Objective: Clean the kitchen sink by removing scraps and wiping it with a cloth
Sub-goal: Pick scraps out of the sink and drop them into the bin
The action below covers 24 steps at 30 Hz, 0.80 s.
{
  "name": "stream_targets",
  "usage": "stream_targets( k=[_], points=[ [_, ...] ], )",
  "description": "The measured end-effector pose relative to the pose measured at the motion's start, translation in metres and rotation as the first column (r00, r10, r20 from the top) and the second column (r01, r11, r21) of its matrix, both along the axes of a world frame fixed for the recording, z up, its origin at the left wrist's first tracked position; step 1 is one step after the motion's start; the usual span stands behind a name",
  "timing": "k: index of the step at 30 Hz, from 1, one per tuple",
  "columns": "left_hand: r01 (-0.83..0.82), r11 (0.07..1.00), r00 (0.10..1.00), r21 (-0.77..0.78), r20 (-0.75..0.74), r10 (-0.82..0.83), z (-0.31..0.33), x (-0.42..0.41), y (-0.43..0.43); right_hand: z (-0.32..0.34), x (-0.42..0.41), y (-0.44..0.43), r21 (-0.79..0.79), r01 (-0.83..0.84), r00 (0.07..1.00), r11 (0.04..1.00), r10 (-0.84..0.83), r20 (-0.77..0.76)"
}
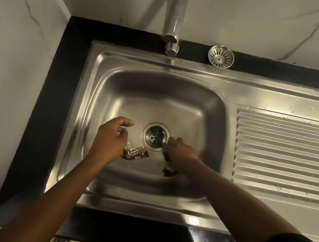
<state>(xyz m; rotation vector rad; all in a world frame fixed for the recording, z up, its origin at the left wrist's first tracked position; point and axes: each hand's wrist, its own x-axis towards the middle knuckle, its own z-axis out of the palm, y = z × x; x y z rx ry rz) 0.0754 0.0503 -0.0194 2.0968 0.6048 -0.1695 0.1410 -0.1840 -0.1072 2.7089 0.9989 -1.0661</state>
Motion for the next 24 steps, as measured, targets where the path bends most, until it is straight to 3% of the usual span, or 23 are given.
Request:
stream_targets(
  k=[7,10,16,19,24],
  points=[
    [0.044,0.998,0.995,0.043,-0.094,-0.040,-0.023,-0.004,0.008,-0.006,-0.006,0.004,0.023,0.036,0.999,0.999,-0.036,-0.016],
    [0.197,0.974,0.962,0.117,-0.214,-0.169,-0.041,-0.002,0.006,-0.006,-0.005,0.002,0.021,0.064,0.998,0.998,-0.064,-0.004],
    [0.469,0.855,0.812,0.222,-0.489,-0.319,-0.076,0.004,-0.004,-0.005,-0.006,0.004,0.037,0.214,0.977,0.976,-0.213,-0.026],
    [0.564,0.766,0.778,0.309,-0.511,-0.366,-0.085,0.009,-0.009,0.001,-0.004,0.005,0.106,0.403,0.914,0.909,-0.396,-0.085],
    [0.659,0.669,0.729,0.344,-0.508,-0.458,-0.091,0.011,-0.016,0.024,-0.005,-0.002,0.269,0.641,0.767,0.719,-0.619,-0.173]
  ],
)
